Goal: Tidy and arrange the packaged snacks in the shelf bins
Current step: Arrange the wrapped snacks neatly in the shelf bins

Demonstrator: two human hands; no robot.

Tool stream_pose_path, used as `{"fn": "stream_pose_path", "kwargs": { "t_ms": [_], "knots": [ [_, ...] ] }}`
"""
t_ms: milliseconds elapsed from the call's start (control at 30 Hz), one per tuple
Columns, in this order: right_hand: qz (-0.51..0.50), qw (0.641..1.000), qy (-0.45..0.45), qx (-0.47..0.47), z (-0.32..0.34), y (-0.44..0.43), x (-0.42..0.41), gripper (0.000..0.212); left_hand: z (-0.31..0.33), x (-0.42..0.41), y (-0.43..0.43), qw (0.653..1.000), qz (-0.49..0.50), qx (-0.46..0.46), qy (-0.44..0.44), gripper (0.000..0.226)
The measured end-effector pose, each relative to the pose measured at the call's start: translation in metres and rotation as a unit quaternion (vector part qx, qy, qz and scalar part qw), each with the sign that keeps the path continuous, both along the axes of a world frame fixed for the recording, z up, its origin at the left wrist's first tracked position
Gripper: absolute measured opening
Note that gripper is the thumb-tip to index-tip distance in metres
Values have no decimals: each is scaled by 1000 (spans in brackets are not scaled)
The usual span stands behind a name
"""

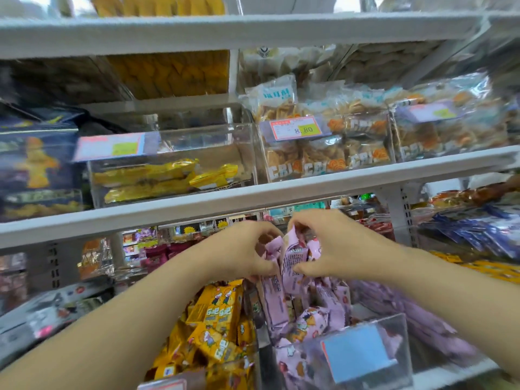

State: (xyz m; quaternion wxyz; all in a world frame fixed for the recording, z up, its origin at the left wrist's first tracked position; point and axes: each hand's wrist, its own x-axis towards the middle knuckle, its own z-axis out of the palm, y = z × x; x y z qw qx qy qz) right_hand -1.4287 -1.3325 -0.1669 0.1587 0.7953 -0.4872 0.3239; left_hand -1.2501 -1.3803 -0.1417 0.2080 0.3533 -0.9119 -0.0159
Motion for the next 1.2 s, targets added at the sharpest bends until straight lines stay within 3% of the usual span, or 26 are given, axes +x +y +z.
{"fn": "stream_pose_path", "kwargs": {
  "t_ms": [233, 500, 600, 867, 1200],
  "knots": [
    [1, 999, 21, -32, 12, 62, 16, 34, -4, 18, 59, 994, -15, -88, 68, 46],
    [30, 997, 14, -66, 9, 125, 45, 36, -8, 55, 126, 992, -24, -40, 120, 40],
    [49, 997, 11, -62, -5, 145, 55, 35, -17, 71, 152, 994, -12, -52, 96, 39],
    [98, 995, -26, -8, -106, 154, 87, 39, -101, 102, 176, 998, 22, -53, -5, 43],
    [97, 982, -162, 20, -241, 112, 111, 40, -216, 120, 144, 995, 74, -73, -4, 45]
  ]
}}
